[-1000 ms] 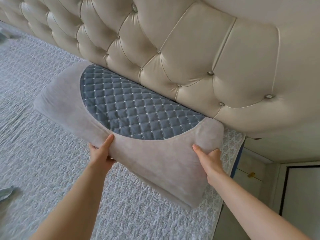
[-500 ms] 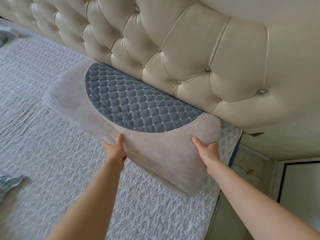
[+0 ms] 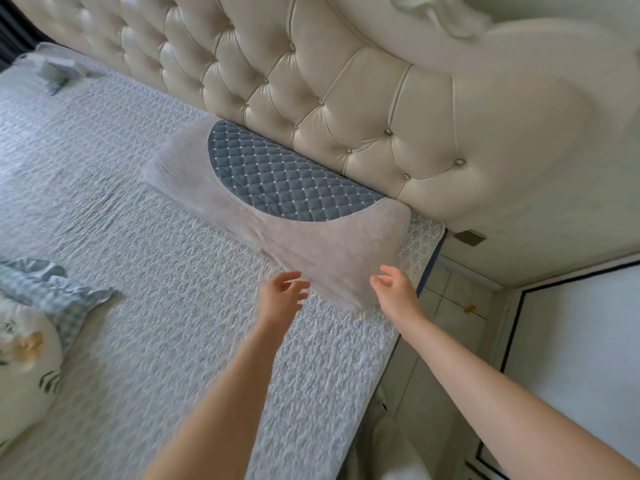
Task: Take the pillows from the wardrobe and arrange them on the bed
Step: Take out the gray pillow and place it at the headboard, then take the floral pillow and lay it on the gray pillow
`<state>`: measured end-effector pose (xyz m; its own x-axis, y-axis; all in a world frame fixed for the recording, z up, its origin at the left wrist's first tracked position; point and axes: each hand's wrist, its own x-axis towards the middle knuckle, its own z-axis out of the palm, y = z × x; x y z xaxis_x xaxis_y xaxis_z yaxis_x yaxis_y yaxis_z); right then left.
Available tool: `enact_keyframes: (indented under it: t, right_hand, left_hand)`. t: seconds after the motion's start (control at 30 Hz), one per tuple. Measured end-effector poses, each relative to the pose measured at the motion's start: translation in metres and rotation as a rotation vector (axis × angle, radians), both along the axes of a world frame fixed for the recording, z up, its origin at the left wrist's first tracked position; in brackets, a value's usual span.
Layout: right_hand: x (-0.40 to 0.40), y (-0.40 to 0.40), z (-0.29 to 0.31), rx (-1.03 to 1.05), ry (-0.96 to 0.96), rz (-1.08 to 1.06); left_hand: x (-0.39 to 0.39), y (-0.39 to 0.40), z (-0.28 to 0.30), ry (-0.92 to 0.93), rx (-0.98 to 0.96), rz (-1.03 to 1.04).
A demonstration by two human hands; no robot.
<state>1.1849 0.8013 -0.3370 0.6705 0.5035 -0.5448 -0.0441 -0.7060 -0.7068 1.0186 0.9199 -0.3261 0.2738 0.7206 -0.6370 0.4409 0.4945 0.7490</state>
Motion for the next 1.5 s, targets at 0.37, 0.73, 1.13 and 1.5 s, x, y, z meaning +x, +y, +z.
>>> enact_keyframes:
  t: [0.37,0.73,1.13,1.5]
  right_hand:
    - [-0.075,-0.139,0.098,0.161,-0.082,0.023]
    - [-0.124,-0.332,0.118,0.119,-0.251,-0.116]
    - [-0.203,-0.476,0.169,0.151,-0.355,-0.476]
    - [-0.327,-0.534,0.194,0.091,-0.434,-0.872]
  left_hand:
    - [-0.043,-0.131,0.077,0.138,0.326,-0.243]
    - [-0.07,-0.312,0.113,0.029,0.38,-0.439]
    - [-0.084,-0.43,0.15,-0.055,0.482,-0.941]
    - [-0.112,-0.48,0.175,-0.272,0.551,-1.409]
